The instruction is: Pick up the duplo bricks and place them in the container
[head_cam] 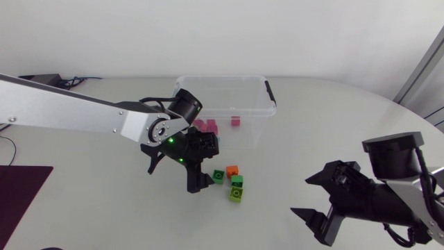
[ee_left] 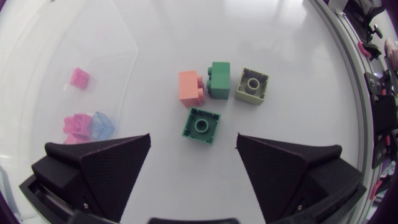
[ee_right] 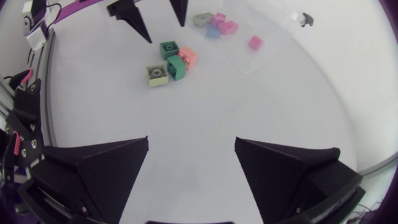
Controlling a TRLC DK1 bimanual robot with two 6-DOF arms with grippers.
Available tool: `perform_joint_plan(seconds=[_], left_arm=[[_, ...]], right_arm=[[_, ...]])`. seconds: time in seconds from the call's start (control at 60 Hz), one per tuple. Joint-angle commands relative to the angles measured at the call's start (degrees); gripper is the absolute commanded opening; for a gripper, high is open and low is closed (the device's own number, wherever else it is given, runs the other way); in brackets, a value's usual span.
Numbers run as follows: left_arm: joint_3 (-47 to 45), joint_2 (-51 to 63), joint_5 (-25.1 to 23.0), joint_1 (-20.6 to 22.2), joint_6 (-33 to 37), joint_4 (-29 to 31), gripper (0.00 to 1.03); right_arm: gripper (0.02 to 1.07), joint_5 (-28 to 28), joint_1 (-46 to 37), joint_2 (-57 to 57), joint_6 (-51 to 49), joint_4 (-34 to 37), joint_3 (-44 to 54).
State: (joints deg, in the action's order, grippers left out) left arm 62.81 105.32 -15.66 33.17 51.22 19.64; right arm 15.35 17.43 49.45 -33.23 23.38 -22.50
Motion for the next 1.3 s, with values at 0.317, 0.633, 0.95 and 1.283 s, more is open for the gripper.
perform_joint_plan(seconds=[0.317, 0.633, 0.95, 1.283], left_arm=[[8.74, 8.85, -2.27, 1.2, 9.16, 6.11, 0.85], [10.06, 11.75, -3.94, 0.93, 12.32, 12.44, 0.3], [12.08, 10.61, -9.21, -1.79, 12.15, 22.29, 0.26], [18.49, 13.6, -9.74, 0.76, 3.27, 24.13, 0.89]], right_arm=[[1.02, 5.21, 6.3, 13.21, -4.47, -0.52, -6.15], [1.02, 5.83, 12.01, 27.28, -6.32, -6.85, -10.02], [0.99, 3.81, 13.86, 36.24, -2.71, -9.49, -16.26], [0.99, 3.81, 12.98, 33.08, -2.36, -10.02, -12.65]])
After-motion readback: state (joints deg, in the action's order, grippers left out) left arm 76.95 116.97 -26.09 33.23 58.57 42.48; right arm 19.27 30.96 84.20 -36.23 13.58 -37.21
